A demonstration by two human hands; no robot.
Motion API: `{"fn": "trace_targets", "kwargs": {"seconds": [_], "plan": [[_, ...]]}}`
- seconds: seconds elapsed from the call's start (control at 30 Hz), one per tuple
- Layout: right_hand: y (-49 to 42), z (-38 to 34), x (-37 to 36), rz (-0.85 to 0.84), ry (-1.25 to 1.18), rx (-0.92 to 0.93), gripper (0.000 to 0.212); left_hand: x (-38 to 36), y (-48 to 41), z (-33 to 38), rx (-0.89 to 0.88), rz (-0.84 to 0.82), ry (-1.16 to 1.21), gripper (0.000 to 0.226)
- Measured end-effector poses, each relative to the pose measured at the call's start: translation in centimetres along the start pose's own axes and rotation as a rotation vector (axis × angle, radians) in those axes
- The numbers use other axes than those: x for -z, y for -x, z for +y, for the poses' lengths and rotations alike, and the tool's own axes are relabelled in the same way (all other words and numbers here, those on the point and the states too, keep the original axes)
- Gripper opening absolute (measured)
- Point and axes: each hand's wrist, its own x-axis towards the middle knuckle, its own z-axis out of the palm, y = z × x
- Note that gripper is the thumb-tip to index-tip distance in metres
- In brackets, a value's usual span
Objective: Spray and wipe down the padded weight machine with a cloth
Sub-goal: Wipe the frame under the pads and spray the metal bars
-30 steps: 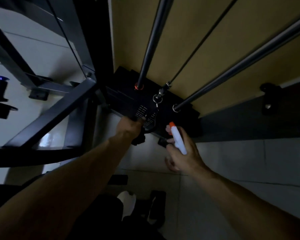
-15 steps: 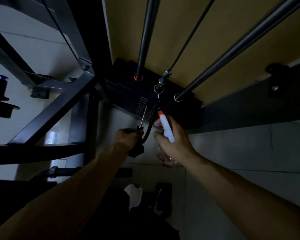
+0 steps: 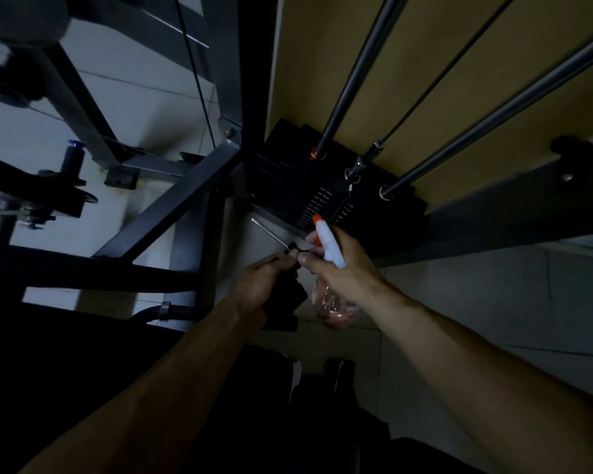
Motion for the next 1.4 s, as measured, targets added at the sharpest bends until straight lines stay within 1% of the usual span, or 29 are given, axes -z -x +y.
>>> {"fn": "trace_targets", "kwargs": {"seconds": [0.03,0.1,0.2,0.23,0.33,0.37,0.4,0.43,0.47,0.5,0.57,0.6,0.63,0.7,0.73,0.77,0.8,0.87,0.93,1.0,1.07,1.13,1.2,1.33,1.4], "plan": [[0.1,0.0,0.1,0.002,-0.005,0.002,0.029,0.2,0.2,0.1,0.024,0.005,-0.031,0.033],[0.3,0.0,0.1,-0.017,-0.022,-0.004,0.032,0.6,0.8,0.3,0.068,0.006,-0.073,0.036],[0.8,0.2,-0.3,-0.019,-0.034,0.021,0.037,1.0,1.2,0.7,0.082,-0.020,-0.007,0.021],[0.9,0.2,-0.6,-0.006,-0.027,0.036,0.035,1.2,1.3,0.8,0.099,-0.021,-0.014,0.024],[1.2,-0.2,-1.1,0.062,-0.034,0.030,0.030,1.7,1.5,1.0,0.146,-0.091,-0.091,0.049],[1.2,-0.3,-1.1,0.077,-0.032,0.024,0.031,1.8,1.5,1.2,0.130,-0.062,-0.105,0.057],[1.3,-0.4,-1.1,0.081,-0.029,0.024,0.032,2.0,1.4,1.5,0.103,0.016,-0.095,0.060],[1.3,-0.5,-0.9,0.078,-0.022,0.030,0.033,2.4,1.4,1.8,0.073,0.117,-0.069,0.060],[1.3,-0.7,-0.7,0.073,-0.014,0.040,0.033,2.8,1.4,2.1,0.036,0.215,-0.042,0.053],[1.3,-0.8,-0.4,0.069,-0.010,0.049,0.033,3.2,1.4,2.4,-0.004,0.274,-0.029,0.043],[1.1,-0.9,0.1,0.082,-0.025,0.051,0.031,3.7,1.9,2.8,-0.078,0.275,-0.066,0.021],[1.0,-1.0,0.4,0.093,-0.035,0.053,0.030,3.8,2.2,2.9,-0.113,0.235,-0.153,0.013],[0.8,-0.9,0.7,0.100,-0.037,0.055,0.028,3.8,2.6,3.0,-0.150,0.176,-0.293,0.009],[0.4,-0.8,1.0,0.117,-0.032,0.060,0.028,3.7,3.3,3.4,-0.189,0.035,-0.620,0.008],[0.3,-0.7,1.1,0.135,-0.032,0.068,0.028,3.8,3.2,3.4,-0.184,0.000,-0.730,0.007],[0.4,-0.7,1.1,0.168,-0.024,0.075,0.028,3.7,3.1,3.5,-0.170,-0.003,-0.787,0.007],[0.6,-0.9,1.2,0.209,-0.017,0.082,0.026,3.9,2.7,3.3,-0.145,0.026,-0.782,0.007],[1.1,-0.7,1.1,0.258,0.025,0.096,0.023,4.1,2.5,2.7,-0.074,0.103,-0.606,0.008],[1.4,-0.5,1.1,0.205,0.119,0.115,0.025,4.4,2.8,2.1,-0.014,0.147,-0.407,0.009],[1.6,-0.2,1.0,0.117,0.185,0.107,0.028,4.6,3.3,1.8,0.015,0.137,-0.315,0.012],[1.8,-0.1,0.6,0.022,0.144,0.061,0.026,4.7,3.5,1.8,0.016,0.133,-0.291,0.016],[2.1,0.0,0.0,-0.049,0.120,0.043,0.022,4.8,3.3,1.8,0.018,0.169,-0.264,0.017],[2.3,0.1,-0.7,-0.030,0.172,0.048,0.017,5.1,3.2,1.8,0.023,0.214,-0.265,0.011],[2.2,-0.5,-1.4,0.081,0.272,0.028,0.037,5.9,2.9,2.0,-0.003,0.302,-0.291,0.008],[2.0,-0.7,-1.4,0.082,0.285,0.016,0.039,6.3,2.7,2.0,-0.036,0.344,-0.302,0.008]]}}
